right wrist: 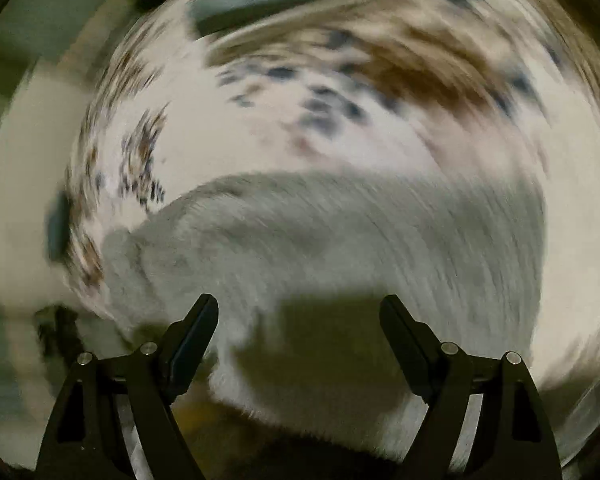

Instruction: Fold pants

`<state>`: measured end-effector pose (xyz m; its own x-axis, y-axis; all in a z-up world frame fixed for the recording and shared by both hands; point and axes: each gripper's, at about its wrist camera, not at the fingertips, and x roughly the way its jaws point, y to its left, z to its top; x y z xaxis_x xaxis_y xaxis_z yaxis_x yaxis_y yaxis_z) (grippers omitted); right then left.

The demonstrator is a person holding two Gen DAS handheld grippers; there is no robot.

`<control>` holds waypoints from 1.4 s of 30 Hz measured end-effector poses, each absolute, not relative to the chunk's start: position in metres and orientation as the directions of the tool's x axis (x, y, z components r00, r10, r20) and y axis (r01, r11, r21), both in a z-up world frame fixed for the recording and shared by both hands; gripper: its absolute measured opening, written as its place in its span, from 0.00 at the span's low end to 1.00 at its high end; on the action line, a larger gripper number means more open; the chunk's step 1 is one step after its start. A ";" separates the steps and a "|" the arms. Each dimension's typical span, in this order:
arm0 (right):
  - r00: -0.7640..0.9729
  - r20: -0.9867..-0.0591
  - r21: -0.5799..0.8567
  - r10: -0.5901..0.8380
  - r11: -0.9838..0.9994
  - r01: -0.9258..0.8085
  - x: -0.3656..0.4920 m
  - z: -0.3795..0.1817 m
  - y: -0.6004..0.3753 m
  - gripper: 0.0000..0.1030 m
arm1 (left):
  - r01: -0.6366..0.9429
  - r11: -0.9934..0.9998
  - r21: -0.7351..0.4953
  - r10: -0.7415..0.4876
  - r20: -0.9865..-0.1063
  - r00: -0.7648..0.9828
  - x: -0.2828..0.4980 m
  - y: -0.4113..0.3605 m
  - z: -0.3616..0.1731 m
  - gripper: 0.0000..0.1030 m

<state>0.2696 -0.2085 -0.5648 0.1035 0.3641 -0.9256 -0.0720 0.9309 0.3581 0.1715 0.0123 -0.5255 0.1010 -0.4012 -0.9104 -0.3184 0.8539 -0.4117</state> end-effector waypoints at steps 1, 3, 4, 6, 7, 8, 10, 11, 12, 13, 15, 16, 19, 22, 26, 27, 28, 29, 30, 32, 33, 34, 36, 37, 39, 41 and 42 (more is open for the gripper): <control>0.088 -0.939 0.315 0.333 0.934 -0.171 0.283 -0.565 -0.189 0.82 | -0.331 0.837 -0.435 -0.428 -0.898 0.099 0.166 0.008 -0.529 0.68; 0.056 -0.967 0.213 0.250 0.906 -0.366 0.302 -0.571 -0.151 0.77 | -0.346 0.808 -0.476 -0.467 -0.877 0.115 0.164 0.001 -0.533 0.64; 0.045 -0.976 0.174 0.215 0.881 -0.441 0.307 -0.574 -0.137 0.67 | -0.357 0.791 -0.497 -0.481 -0.866 0.141 0.163 -0.002 -0.535 0.39; 0.038 -0.993 0.067 0.113 0.792 -0.607 0.310 -0.585 -0.107 0.28 | -0.355 0.797 -0.489 -0.465 -0.871 0.157 0.166 -0.007 -0.539 0.04; 0.041 -0.996 0.031 0.076 0.760 -0.650 0.311 -0.589 -0.100 0.07 | -0.357 0.800 -0.482 -0.448 -0.876 0.180 0.166 -0.006 -0.537 0.04; 0.053 -0.998 -0.004 0.044 0.733 -0.681 0.311 -0.592 -0.094 0.07 | -0.361 0.796 -0.486 -0.439 -0.874 0.210 0.166 -0.004 -0.533 0.04; 0.086 -0.995 -0.025 0.050 0.710 -0.704 0.311 -0.585 -0.090 0.05 | -0.361 0.784 -0.504 -0.430 -0.862 0.269 0.165 0.005 -0.520 0.03; 0.101 -0.993 -0.028 0.061 0.712 -0.701 0.311 -0.578 -0.090 0.05 | -0.360 0.784 -0.505 -0.423 -0.860 0.285 0.164 0.009 -0.514 0.03; 0.109 -0.991 -0.024 0.072 0.718 -0.696 0.311 -0.571 -0.091 0.05 | -0.360 0.778 -0.515 -0.426 -0.853 0.302 0.161 0.014 -0.509 0.03; 0.116 -0.990 -0.020 0.084 0.723 -0.691 0.311 -0.566 -0.091 0.05 | -0.369 0.770 -0.521 -0.426 -0.849 0.312 0.159 0.018 -0.504 0.03; 0.124 -0.986 -0.003 0.110 0.736 -0.677 0.312 -0.554 -0.091 0.05 | -0.386 0.751 -0.535 -0.431 -0.841 0.327 0.153 0.028 -0.498 0.03; 0.125 -0.984 0.008 0.124 0.740 -0.672 0.312 -0.550 -0.091 0.05 | -0.396 0.748 -0.533 -0.427 -0.843 0.328 0.151 0.033 -0.496 0.03; 0.121 -0.983 0.020 0.137 0.737 -0.675 0.314 -0.547 -0.078 0.05 | -0.420 0.743 -0.521 -0.412 -0.850 0.328 0.143 0.048 -0.500 0.03; 0.093 -0.987 0.030 0.129 0.726 -0.687 0.317 -0.559 -0.058 0.05 | -0.440 0.739 -0.511 -0.418 -0.859 0.295 0.144 0.053 -0.520 0.04; 0.010 -0.998 0.041 0.063 0.752 -0.658 0.326 -0.593 -0.045 0.07 | -0.499 0.714 -0.491 -0.439 -0.869 0.227 0.148 0.062 -0.550 0.05; -0.026 -0.997 0.071 0.071 0.776 -0.626 0.330 -0.598 -0.049 0.15 | -0.500 0.710 -0.496 -0.449 -0.866 0.222 0.150 0.064 -0.551 0.05; -0.061 -0.993 0.115 0.098 0.811 -0.574 0.334 -0.599 -0.058 0.35 | -0.500 0.702 -0.507 -0.462 -0.859 0.222 0.150 0.066 -0.549 0.06; -0.075 -0.986 0.168 0.151 0.841 -0.514 0.335 -0.594 -0.072 0.47 | -0.497 0.700 -0.512 -0.462 -0.856 0.230 0.149 0.070 -0.544 0.09; -0.075 -0.969 0.245 0.237 0.865 -0.438 0.335 -0.583 -0.092 0.71 | -0.494 0.711 -0.500 -0.447 -0.864 0.231 0.149 0.072 -0.539 0.21; -0.037 -0.949 0.308 0.312 0.899 -0.311 0.327 -0.567 -0.132 0.87 | -0.477 0.727 -0.494 -0.429 -0.869 0.247 0.146 0.078 -0.527 0.53; -0.002 -0.946 0.315 0.324 0.918 -0.243 0.320 -0.560 -0.156 0.87 | -0.473 0.731 -0.492 -0.419 -0.870 0.258 0.143 0.082 -0.524 0.72; 0.041 -0.948 0.307 0.317 0.938 -0.160 0.310 -0.553 -0.186 0.87 | -0.472 0.740 -0.479 -0.399 -0.878 0.264 0.141 0.083 -0.523 0.76; 0.099 -0.962 0.260 0.256 0.965 0.024 0.283 -0.549 -0.252 0.87 | -0.464 0.766 -0.444 -0.368 -0.896 0.251 0.141 0.084 -0.524 0.76; 0.105 -0.965 0.248 0.238 0.964 0.094 0.271 -0.551 -0.276 0.87 | -0.464 0.775 -0.429 -0.357 -0.903 0.239 0.140 0.086 -0.527 0.76; 0.093 -0.967 0.252 0.236 0.936 0.245 0.245 -0.567 -0.327 0.87 | -0.468 0.773 -0.427 -0.360 -0.904 0.229 0.140 0.088 -0.532 0.76; 0.078 -0.956 0.292 0.283 0.889 0.352 0.224 -0.594 -0.364 0.87 | -0.464 0.777 -0.426 -0.358 -0.905 0.232 0.144 0.086 -0.532 0.76; 0.089 -0.942 0.333 0.324 0.863 0.381 0.218 -0.607 -0.374 0.87 | -0.455 0.783 -0.425 -0.355 -0.905 0.235 0.148 0.082 -0.531 0.76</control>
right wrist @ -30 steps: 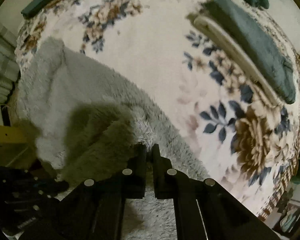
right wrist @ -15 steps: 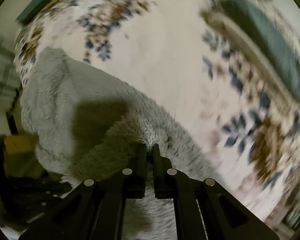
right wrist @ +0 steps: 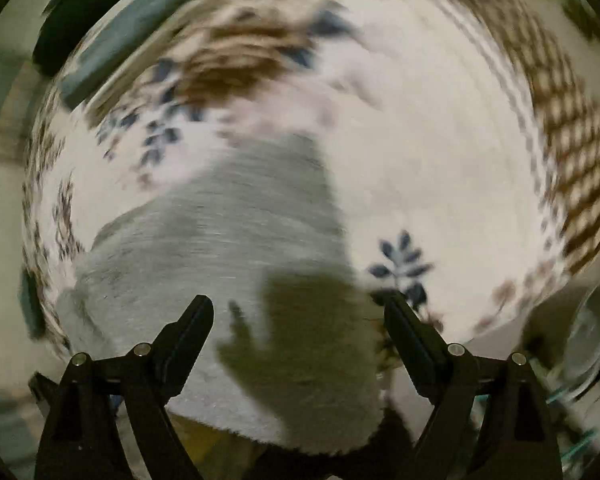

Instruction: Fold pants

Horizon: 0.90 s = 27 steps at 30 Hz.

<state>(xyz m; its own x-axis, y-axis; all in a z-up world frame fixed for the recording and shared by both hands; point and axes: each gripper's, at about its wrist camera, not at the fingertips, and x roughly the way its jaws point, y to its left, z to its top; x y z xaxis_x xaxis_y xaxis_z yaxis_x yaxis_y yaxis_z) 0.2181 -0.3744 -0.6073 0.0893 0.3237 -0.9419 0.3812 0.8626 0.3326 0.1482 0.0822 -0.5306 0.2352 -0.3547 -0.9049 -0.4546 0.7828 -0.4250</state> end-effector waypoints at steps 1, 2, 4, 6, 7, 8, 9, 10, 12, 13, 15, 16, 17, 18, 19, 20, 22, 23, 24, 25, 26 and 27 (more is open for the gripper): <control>0.098 -0.920 0.386 0.380 0.830 0.402 0.215 -0.621 -0.381 0.87 | -0.438 0.792 -0.425 -0.352 -0.905 0.240 0.156 0.076 -0.529 0.76; 0.102 -0.901 0.423 0.421 0.806 0.414 0.213 -0.632 -0.383 0.87 | -0.428 0.799 -0.422 -0.350 -0.906 0.240 0.159 0.073 -0.528 0.76; 0.102 -0.865 0.486 0.491 0.770 0.413 0.215 -0.651 -0.380 0.84 | -0.401 0.809 -0.429 -0.356 -0.902 0.245 0.168 0.066 -0.527 0.76; 0.086 -0.868 0.483 0.489 0.791 0.376 0.219 -0.662 -0.373 0.46 | -0.375 0.824 -0.424 -0.356 -0.904 0.238 0.178 0.056 -0.527 0.76; 0.085 -0.883 0.461 0.462 0.815 0.351 0.221 -0.662 -0.369 0.34 | -0.360 0.830 -0.426 -0.362 -0.902 0.234 0.183 0.051 -0.528 0.76; 0.096 -0.895 0.441 0.436 0.825 0.353 0.221 -0.660 -0.371 0.33 | -0.340 0.840 -0.422 -0.363 -0.904 0.226 0.188 0.043 -0.529 0.76; 0.123 -0.894 0.445 0.431 0.819 0.361 0.223 -0.657 -0.375 0.29 | -0.322 0.850 -0.416 -0.361 -0.907 0.218 0.191 0.038 -0.530 0.76; 0.153 -0.890 0.454 0.429 0.811 0.370 0.224 -0.651 -0.380 0.28 | -0.299 0.865 -0.402 -0.356 -0.913 0.198 0.196 0.029 -0.535 0.76; 0.169 -0.892 0.451 0.419 0.810 0.375 0.227 -0.646 -0.386 0.27 | -0.282 0.875 -0.394 -0.361 -0.918 0.163 0.201 0.018 -0.546 0.76; 0.164 -0.896 0.443 0.412 0.817 0.370 0.230 -0.647 -0.387 0.27 | -0.279 0.875 -0.395 -0.369 -0.919 0.143 0.203 0.012 -0.552 0.76; 0.140 -0.909 0.417 0.393 0.838 0.353 0.237 -0.650 -0.384 0.27 | -0.280 0.880 -0.383 -0.370 -0.924 0.097 0.204 0.003 -0.567 0.76; 0.122 -0.917 0.398 0.380 0.852 0.339 0.240 -0.653 -0.380 0.27 | -0.281 0.882 -0.378 -0.368 -0.926 0.092 0.203 0.002 -0.570 0.76; 0.110 -0.922 0.387 0.372 0.859 0.335 0.243 -0.656 -0.380 0.27 | -0.276 0.888 -0.368 -0.357 -0.930 0.089 0.202 0.000 -0.573 0.76; 0.096 -0.923 0.384 0.374 0.861 0.335 0.243 -0.661 -0.381 0.30 | -0.267 0.893 -0.363 -0.351 -0.932 0.091 0.200 0.000 -0.573 0.76; 0.071 -0.924 0.377 0.377 0.860 0.344 0.245 -0.666 -0.383 0.41 | -0.261 0.896 -0.358 -0.347 -0.934 0.090 0.200 -0.001 -0.572 0.76; 0.053 -0.927 0.365 0.372 0.860 0.357 0.246 -0.669 -0.385 0.48 | -0.263 0.895 -0.361 -0.351 -0.933 0.086 0.199 0.000 -0.571 0.76; 0.056 -0.937 0.341 0.344 0.874 0.347 0.242 -0.660 -0.385 0.66 | -0.283 0.882 -0.377 -0.363 -0.926 0.103 0.195 0.007 -0.559 0.76; 0.063 -0.943 0.329 0.328 0.882 0.338 0.239 -0.653 -0.384 0.72 | -0.290 0.877 -0.384 -0.364 -0.923 0.123 0.192 0.011 -0.551 0.76; 0.071 -0.953 0.301 0.294 0.897 0.323 0.235 -0.642 -0.381 0.80 | -0.293 0.873 -0.389 -0.362 -0.921 0.146 0.189 0.015 -0.542 0.76; 0.081 -0.960 0.280 0.268 0.910 0.307 0.233 -0.633 -0.377 0.82 | -0.290 0.873 -0.393 -0.352 -0.918 0.184 0.183 0.024 -0.529 0.77; 0.096 -0.966 0.258 0.241 0.924 0.282 0.229 -0.621 -0.371 0.83 | -0.288 0.876 -0.388 -0.333 -0.917 0.221 0.177 0.032 -0.516 0.78; 0.112 -0.969 0.242 0.220 0.935 0.258 0.226 -0.611 -0.364 0.84 | -0.292 0.877 -0.382 -0.318 -0.916 0.245 0.172 0.039 -0.507 0.88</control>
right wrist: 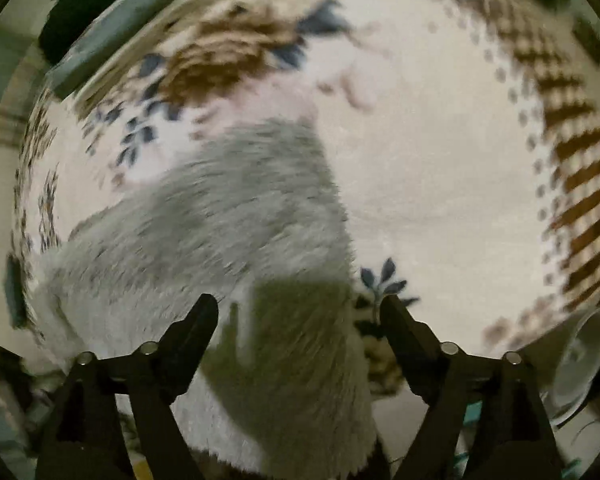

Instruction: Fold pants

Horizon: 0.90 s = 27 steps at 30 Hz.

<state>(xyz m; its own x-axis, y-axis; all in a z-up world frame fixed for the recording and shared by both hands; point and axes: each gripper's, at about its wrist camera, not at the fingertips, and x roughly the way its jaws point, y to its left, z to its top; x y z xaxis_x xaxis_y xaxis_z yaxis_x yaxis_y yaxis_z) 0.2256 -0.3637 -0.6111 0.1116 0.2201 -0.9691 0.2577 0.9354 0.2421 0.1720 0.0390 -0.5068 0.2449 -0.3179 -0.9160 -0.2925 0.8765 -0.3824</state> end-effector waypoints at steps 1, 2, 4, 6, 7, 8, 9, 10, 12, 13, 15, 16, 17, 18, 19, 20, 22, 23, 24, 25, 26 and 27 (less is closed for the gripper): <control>0.125 -0.969 0.236 0.211 0.942 0.237 0.222 -0.602 -0.354 0.85 | -0.307 0.875 -0.373 -0.295 -0.916 0.271 0.167 0.050 -0.499 0.98; 0.134 -0.967 0.243 0.217 0.945 0.220 0.218 -0.594 -0.343 0.85 | -0.339 0.870 -0.358 -0.263 -0.918 0.296 0.162 0.064 -0.493 1.00; 0.144 -0.960 0.264 0.239 0.944 0.198 0.215 -0.585 -0.319 0.85 | -0.417 0.845 -0.335 -0.211 -0.925 0.316 0.153 0.094 -0.496 1.00; 0.141 -0.958 0.272 0.251 0.948 0.162 0.216 -0.584 -0.289 0.85 | -0.500 0.812 -0.300 -0.165 -0.941 0.296 0.152 0.120 -0.510 1.00; 0.140 -0.959 0.267 0.248 0.953 0.143 0.215 -0.585 -0.276 0.85 | -0.561 0.781 -0.275 -0.135 -0.951 0.278 0.155 0.139 -0.519 1.00; 0.137 -0.960 0.261 0.243 0.956 0.135 0.214 -0.585 -0.266 0.85 | -0.597 0.752 -0.279 -0.127 -0.950 0.284 0.155 0.152 -0.524 1.00; 0.126 -0.961 0.263 0.248 0.957 0.125 0.212 -0.587 -0.256 0.85 | -0.634 0.716 -0.292 -0.116 -0.946 0.304 0.154 0.166 -0.529 0.99; 0.113 -0.958 0.275 0.262 0.954 0.120 0.214 -0.592 -0.244 0.85 | -0.660 0.688 -0.302 -0.102 -0.940 0.324 0.153 0.177 -0.531 0.99; 0.107 -0.956 0.285 0.273 0.951 0.119 0.212 -0.596 -0.229 0.85 | -0.693 0.642 -0.329 -0.093 -0.930 0.356 0.153 0.196 -0.540 0.67; 0.098 -0.956 0.288 0.278 0.951 0.109 0.208 -0.597 -0.223 0.85 | -0.690 0.629 -0.359 -0.110 -0.919 0.378 0.154 0.201 -0.541 0.15; 0.086 -0.958 0.281 0.274 0.955 0.092 0.206 -0.601 -0.208 0.85 | -0.672 0.635 -0.382 -0.104 -0.904 0.415 0.156 0.212 -0.531 0.12; 0.084 -0.959 0.278 0.271 0.957 0.083 0.204 -0.603 -0.205 0.85 | -0.638 0.641 -0.426 -0.097 -0.870 0.483 0.156 0.212 -0.517 0.11; 0.078 -0.960 0.276 0.270 0.959 0.072 0.202 -0.607 -0.202 0.85 | -0.623 0.650 -0.435 -0.078 -0.854 0.515 0.155 0.215 -0.505 0.11; 0.071 -0.962 0.269 0.264 0.961 0.065 0.202 -0.610 -0.198 0.85 | -0.607 0.656 -0.448 -0.071 -0.838 0.542 0.153 0.216 -0.497 0.11; 0.062 -0.965 0.258 0.255 0.964 0.060 0.202 -0.615 -0.194 0.85 | -0.595 0.664 -0.453 -0.062 -0.826 0.560 0.152 0.219 -0.488 0.11; 0.051 -0.967 0.252 0.249 0.966 0.057 0.202 -0.621 -0.192 0.85 | -0.591 0.669 -0.451 -0.052 -0.822 0.567 0.152 0.223 -0.484 0.11; 0.025 -0.970 0.242 0.241 0.968 0.067 0.202 -0.631 -0.190 0.85 | -0.617 0.659 -0.430 -0.039 -0.839 0.543 0.148 0.234 -0.495 0.12; 0.015 -0.970 0.242 0.242 0.967 0.076 0.203 -0.636 -0.191 0.85 | -0.649 0.643 -0.406 -0.034 -0.862 0.506 0.146 0.241 -0.511 0.12; 0.007 -0.970 0.243 0.244 0.966 0.082 0.203 -0.639 -0.191 0.85 | -0.663 0.631 -0.403 -0.051 -0.874 0.483 0.141 0.249 -0.523 0.12; 0.002 -0.970 0.241 0.242 0.967 0.086 0.202 -0.640 -0.191 0.85 | -0.687 0.616 -0.385 -0.067 -0.895 0.441 0.140 0.255 -0.543 0.12; -0.002 -0.972 0.236 0.237 0.968 0.084 0.202 -0.641 -0.191 0.85 | -0.703 0.600 -0.383 -0.076 -0.902 0.426 0.138 0.258 -0.555 0.12; -0.007 -0.973 0.231 0.233 0.969 0.081 0.202 -0.642 -0.190 0.85 | -0.701 0.586 -0.406 -0.099 -0.895 0.436 0.137 0.259 -0.565 0.16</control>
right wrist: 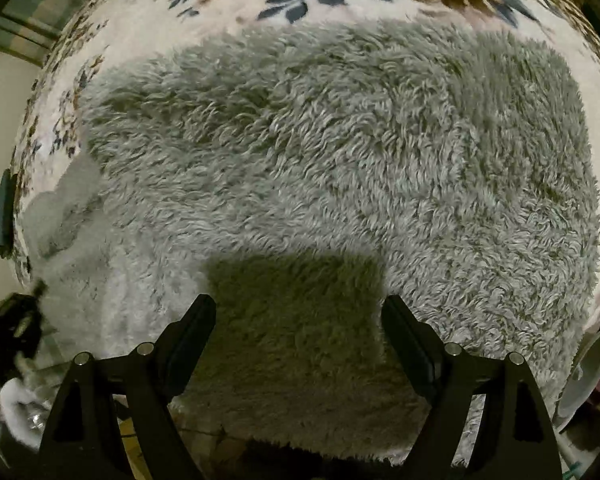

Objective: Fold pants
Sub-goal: 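Lift the pinched fleece corner with the left gripper and fold it over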

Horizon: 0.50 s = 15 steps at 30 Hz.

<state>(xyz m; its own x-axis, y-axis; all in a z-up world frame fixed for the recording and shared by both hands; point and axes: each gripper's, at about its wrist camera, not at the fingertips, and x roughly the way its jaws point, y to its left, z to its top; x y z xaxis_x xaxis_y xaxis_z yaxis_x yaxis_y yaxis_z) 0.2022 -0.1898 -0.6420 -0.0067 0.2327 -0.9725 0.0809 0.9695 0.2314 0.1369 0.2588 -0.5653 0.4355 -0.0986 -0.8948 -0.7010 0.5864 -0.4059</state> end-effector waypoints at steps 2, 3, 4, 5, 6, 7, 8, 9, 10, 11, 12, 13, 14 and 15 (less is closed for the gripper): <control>-0.012 -0.973 0.227 0.229 0.971 0.076 0.202 -0.643 -0.185 0.85 | -0.684 0.544 -0.485 -0.185 -0.865 0.467 0.134 0.264 -0.578 0.17; -0.016 -0.974 0.223 0.225 0.972 0.069 0.202 -0.643 -0.184 0.85 | -0.673 0.512 -0.534 -0.213 -0.838 0.502 0.129 0.268 -0.576 0.23; -0.017 -0.975 0.222 0.224 0.973 0.063 0.202 -0.642 -0.186 0.85 | -0.652 0.469 -0.595 -0.238 -0.797 0.556 0.121 0.272 -0.572 0.34; -0.016 -0.975 0.222 0.223 0.973 0.061 0.203 -0.642 -0.183 0.85 | -0.640 0.446 -0.626 -0.242 -0.773 0.586 0.114 0.275 -0.568 0.42; -0.015 -0.974 0.223 0.224 0.973 0.059 0.203 -0.641 -0.182 0.85 | -0.624 0.424 -0.656 -0.240 -0.746 0.621 0.107 0.278 -0.564 0.60; -0.015 -0.974 0.225 0.226 0.973 0.059 0.203 -0.642 -0.181 0.85 | -0.612 0.403 -0.681 -0.225 -0.722 0.654 0.100 0.280 -0.561 0.72; -0.016 -0.974 0.225 0.227 0.972 0.061 0.204 -0.642 -0.180 0.85 | -0.603 0.382 -0.700 -0.211 -0.701 0.681 0.094 0.282 -0.561 0.74; -0.016 -0.974 0.226 0.227 0.972 0.064 0.204 -0.643 -0.180 0.85 | -0.599 0.365 -0.713 -0.215 -0.691 0.690 0.093 0.282 -0.567 0.74; -0.017 -0.973 0.227 0.228 0.972 0.068 0.204 -0.643 -0.182 0.85 | -0.604 0.347 -0.718 -0.234 -0.689 0.685 0.096 0.283 -0.575 0.74; -0.019 -0.974 0.226 0.228 0.972 0.071 0.204 -0.644 -0.182 0.85 | -0.609 0.340 -0.717 -0.249 -0.693 0.677 0.100 0.282 -0.582 0.74; -0.021 -0.974 0.223 0.226 0.972 0.073 0.204 -0.645 -0.182 0.85 | -0.610 0.341 -0.716 -0.259 -0.695 0.671 0.107 0.281 -0.587 0.74; -0.021 -0.974 0.223 0.225 0.972 0.076 0.205 -0.646 -0.181 0.85 | -0.607 0.349 -0.714 -0.270 -0.697 0.664 0.115 0.280 -0.594 0.74; -0.020 -0.973 0.226 0.228 0.971 0.078 0.206 -0.645 -0.182 0.85 | -0.606 0.361 -0.709 -0.279 -0.702 0.655 0.126 0.277 -0.597 0.74; -0.018 -0.973 0.228 0.230 0.970 0.078 0.207 -0.645 -0.181 0.85 | -0.605 0.385 -0.697 -0.273 -0.712 0.647 0.136 0.273 -0.599 0.74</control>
<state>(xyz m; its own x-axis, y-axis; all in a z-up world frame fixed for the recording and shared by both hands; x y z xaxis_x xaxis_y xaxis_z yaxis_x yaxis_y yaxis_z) 0.2073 -0.1812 -0.6447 -0.0178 0.2303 -0.9730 0.0782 0.9705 0.2282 0.1355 0.2727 -0.5987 0.6467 -0.2729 -0.7122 -0.6052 0.3848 -0.6969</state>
